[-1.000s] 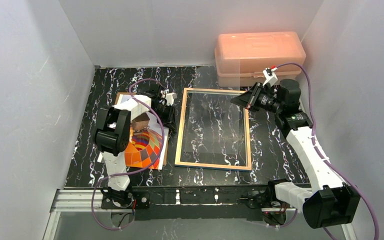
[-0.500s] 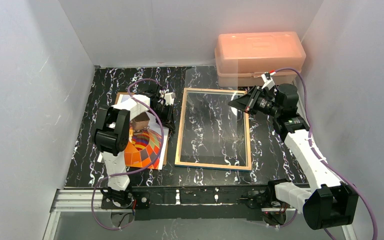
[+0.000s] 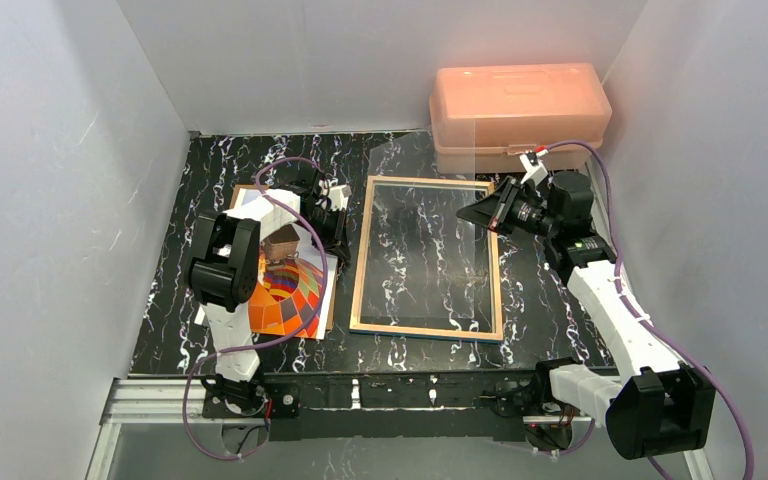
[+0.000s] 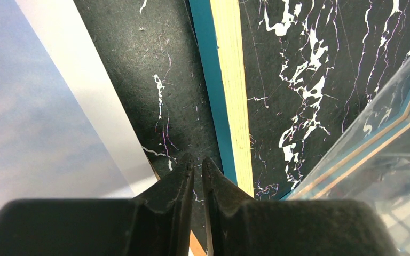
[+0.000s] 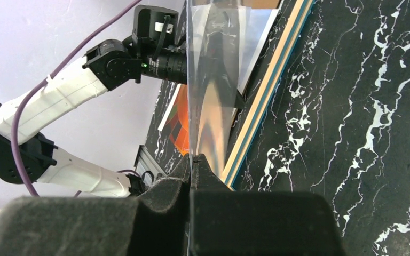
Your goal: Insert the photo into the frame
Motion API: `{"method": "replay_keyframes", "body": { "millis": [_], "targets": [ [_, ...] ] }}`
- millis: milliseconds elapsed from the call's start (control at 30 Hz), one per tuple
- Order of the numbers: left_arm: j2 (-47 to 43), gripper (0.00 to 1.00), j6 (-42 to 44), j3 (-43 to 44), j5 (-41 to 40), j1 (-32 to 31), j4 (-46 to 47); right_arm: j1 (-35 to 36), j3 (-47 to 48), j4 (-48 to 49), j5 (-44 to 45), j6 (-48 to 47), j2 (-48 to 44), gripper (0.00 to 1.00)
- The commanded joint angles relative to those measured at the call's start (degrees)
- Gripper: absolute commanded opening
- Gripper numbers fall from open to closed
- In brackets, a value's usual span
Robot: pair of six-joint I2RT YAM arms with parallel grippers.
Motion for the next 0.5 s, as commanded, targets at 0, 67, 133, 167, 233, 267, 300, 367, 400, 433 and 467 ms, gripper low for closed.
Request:
{"method": "replay_keyframes", "body": {
  "millis": [0,67,133,167,233,267,300,367,400,433,467],
  "targets": [
    [-2.5,0.1,0.5,0.6,0.5,0.3,-1.7,-0.1,1.3,-2.4,-0.1,-5.0,-0.5,0.01],
    [-2.5,0.1,0.6,0.6,0.5,0.3,-1.8,-0.2,1.8,-3.5,0.2,-6.0,-0.1,0.01],
    [-2.6,0.1,0.8,0.6,0.4,0.3,-1.9,-0.2,1.9,-3.5,0.2,-6.2,0.2,0.01],
    [-2.7,0.09,0.9,0.6,0.4,0.3,-1.9,-0.1,1.9,-3.4,0.2,-6.2,0.4,0.01],
    [-2.8,0.09,1.0,0.6,0.4,0.3,-1.9,-0.1,2.0,-3.5,0.4,-6.4,0.4,0.01],
    [-2.9,0.09,1.0,0.4,0.3,0.3,-1.8,-0.1,2.3,-3.9,0.5,-6.7,0.4,0.01],
    [-2.8,0.09,1.0,0.4,0.3,0.3,-1.8,-0.1,2.5,-4.3,0.5,-7.0,0.4,0.01],
    [-2.9,0.09,1.0,0.3,0.4,0.3,-1.8,-0.2,3.2,-5.6,0.9,-7.9,0.5,0.01],
    [-3.0,0.09,1.0,0.2,0.5,0.3,-1.8,-0.2,3.7,-6.5,1.2,-8.8,0.6,0.01],
    [-3.0,0.08,1.0,0.2,0.5,0.3,-1.8,-0.2,4.0,-7.1,1.4,-9.2,0.5,0.01],
    [-3.0,0.08,1.0,0.1,0.6,0.3,-1.8,-0.2,4.2,-7.3,1.4,-9.5,0.6,0.01]
  ]
}}
